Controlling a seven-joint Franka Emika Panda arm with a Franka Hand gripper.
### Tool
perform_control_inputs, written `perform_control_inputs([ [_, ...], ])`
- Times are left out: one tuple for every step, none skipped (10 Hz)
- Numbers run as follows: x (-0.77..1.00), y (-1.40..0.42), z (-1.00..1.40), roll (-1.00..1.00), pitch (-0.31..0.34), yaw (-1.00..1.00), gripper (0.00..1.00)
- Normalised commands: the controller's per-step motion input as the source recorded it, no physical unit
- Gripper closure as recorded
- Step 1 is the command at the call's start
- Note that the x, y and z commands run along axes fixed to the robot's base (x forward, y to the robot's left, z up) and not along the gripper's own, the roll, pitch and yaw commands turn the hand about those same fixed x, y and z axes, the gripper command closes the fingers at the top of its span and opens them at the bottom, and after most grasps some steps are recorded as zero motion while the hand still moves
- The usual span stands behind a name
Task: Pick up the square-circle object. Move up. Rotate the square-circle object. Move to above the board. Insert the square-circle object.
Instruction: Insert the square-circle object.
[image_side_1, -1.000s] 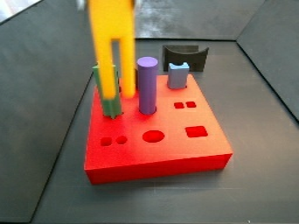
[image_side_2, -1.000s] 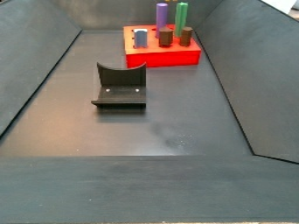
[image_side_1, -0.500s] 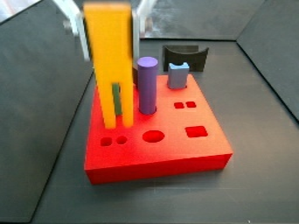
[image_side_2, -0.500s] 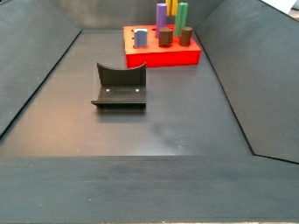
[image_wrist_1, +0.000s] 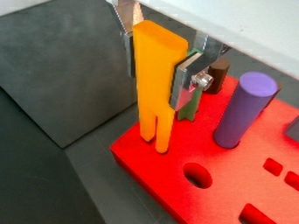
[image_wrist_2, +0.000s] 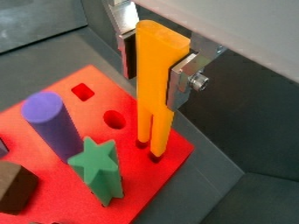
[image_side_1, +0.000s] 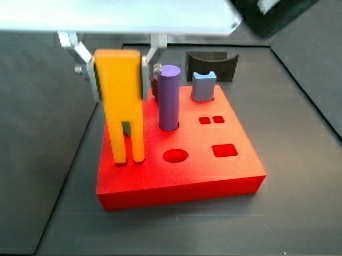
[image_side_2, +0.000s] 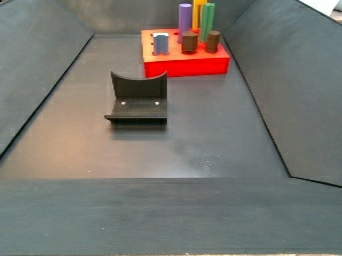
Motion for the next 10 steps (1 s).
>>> perform_control_inputs([
  [0.00, 0.03, -0.22, 0.09, 0.000, 0.00, 1.00],
  [0.00, 0.06, -0.16, 0.11, 0.004, 0.00, 1.00],
  [0.00, 0.09, -0.17, 0.13, 0.000, 0.00, 1.00],
  [0.04, 0.07, -0.23, 0.13, 0.000, 0.08, 1.00],
  [0.00, 0.00, -0.38, 0.08, 0.000, 0.10, 1.00],
  [0.00, -0.03, -0.60, 0.00, -0.021, 0.00, 1.00],
  [0.00, -0.05, -0.77, 0.03, -0.064, 0.00, 1.00],
  [0.00, -0.08, -0.83, 0.07, -0.080, 0.00, 1.00],
  [0.00, -0.12, -0.86, 0.08, -0.079, 0.00, 1.00],
  [0.00, -0.15, -0.89, 0.10, -0.114, 0.00, 1.00],
])
